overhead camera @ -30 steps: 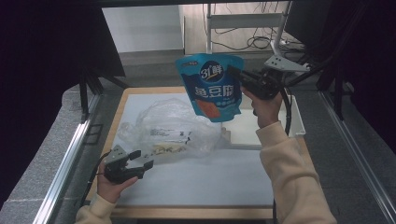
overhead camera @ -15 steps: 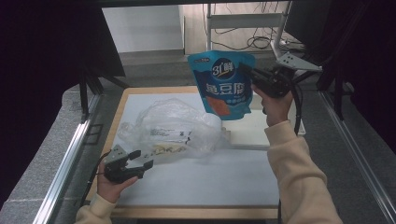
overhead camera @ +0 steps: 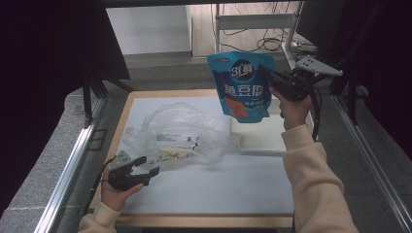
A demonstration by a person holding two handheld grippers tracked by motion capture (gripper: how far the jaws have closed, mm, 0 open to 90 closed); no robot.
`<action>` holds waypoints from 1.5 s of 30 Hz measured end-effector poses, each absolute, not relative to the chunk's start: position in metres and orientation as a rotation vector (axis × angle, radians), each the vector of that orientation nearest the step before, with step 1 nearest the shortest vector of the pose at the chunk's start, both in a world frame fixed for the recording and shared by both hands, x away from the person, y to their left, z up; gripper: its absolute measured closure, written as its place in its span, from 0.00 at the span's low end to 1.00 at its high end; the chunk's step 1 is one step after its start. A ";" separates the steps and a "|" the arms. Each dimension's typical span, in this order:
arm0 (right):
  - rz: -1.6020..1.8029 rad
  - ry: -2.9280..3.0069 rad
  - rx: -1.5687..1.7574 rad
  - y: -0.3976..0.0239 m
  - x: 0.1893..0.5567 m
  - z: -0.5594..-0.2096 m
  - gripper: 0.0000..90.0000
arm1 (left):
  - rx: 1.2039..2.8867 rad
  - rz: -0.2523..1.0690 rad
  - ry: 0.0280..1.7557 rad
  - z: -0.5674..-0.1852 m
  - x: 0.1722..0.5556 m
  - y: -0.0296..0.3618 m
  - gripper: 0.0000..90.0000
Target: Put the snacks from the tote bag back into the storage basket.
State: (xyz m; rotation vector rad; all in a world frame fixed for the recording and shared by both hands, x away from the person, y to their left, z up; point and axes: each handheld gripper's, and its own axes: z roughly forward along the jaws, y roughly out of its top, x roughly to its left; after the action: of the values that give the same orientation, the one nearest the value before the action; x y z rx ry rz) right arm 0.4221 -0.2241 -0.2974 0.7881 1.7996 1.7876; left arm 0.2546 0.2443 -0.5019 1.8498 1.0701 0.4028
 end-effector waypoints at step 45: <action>1.722 1.831 0.977 -0.255 0.491 -0.375 0.99 | 1.857 0.405 1.070 -0.502 0.255 0.245 0.34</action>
State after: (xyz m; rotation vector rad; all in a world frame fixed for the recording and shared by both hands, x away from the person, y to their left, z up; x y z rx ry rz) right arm 0.4911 -0.2552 -0.3753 0.9772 1.8314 1.7215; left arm 0.2548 0.2445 -0.5020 1.8565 1.0702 0.4050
